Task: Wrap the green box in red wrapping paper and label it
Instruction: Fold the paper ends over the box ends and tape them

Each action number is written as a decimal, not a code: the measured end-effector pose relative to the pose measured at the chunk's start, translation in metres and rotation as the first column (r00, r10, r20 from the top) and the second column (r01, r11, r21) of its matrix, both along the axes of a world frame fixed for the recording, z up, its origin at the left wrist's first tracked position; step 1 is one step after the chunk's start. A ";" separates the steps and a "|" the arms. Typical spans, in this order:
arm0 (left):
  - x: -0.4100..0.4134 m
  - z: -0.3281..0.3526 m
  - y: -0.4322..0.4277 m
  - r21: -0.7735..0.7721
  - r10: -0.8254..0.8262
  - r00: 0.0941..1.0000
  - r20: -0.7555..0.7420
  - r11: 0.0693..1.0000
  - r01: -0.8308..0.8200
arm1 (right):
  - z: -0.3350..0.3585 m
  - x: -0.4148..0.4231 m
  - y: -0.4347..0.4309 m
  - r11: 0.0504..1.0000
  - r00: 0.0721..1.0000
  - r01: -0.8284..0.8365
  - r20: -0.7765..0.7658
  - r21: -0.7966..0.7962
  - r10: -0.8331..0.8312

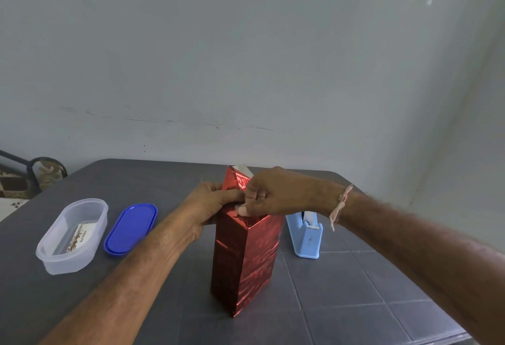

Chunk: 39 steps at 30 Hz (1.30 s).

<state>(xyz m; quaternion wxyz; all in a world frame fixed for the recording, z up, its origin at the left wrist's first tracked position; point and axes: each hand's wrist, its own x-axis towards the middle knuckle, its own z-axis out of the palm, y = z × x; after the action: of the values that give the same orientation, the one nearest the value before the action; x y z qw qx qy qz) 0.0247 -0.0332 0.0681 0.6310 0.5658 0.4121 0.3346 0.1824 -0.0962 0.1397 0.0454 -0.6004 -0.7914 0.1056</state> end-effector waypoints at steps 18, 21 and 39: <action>0.001 -0.005 0.003 0.000 -0.004 1.000 0.018 1.000 0.004 | -0.013 0.017 -0.003 0.992 0.990 0.090 -0.113 0.087 -0.080; 0.001 -0.007 0.004 -0.002 0.001 1.000 0.009 1.000 -0.001 | -0.011 0.021 -0.002 0.992 0.977 0.114 -0.185 0.049 -0.103; 0.001 -0.005 0.007 0.038 -0.014 0.997 -0.070 0.999 0.017 | -0.020 0.030 0.004 0.986 0.938 0.137 -0.332 0.096 -0.098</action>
<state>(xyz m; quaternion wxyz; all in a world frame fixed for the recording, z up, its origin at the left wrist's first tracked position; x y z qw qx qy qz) 0.0260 -0.0267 0.0630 0.6077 0.5925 0.4230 0.3175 0.2122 -0.0926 0.1198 0.2170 -0.6171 -0.7406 0.1537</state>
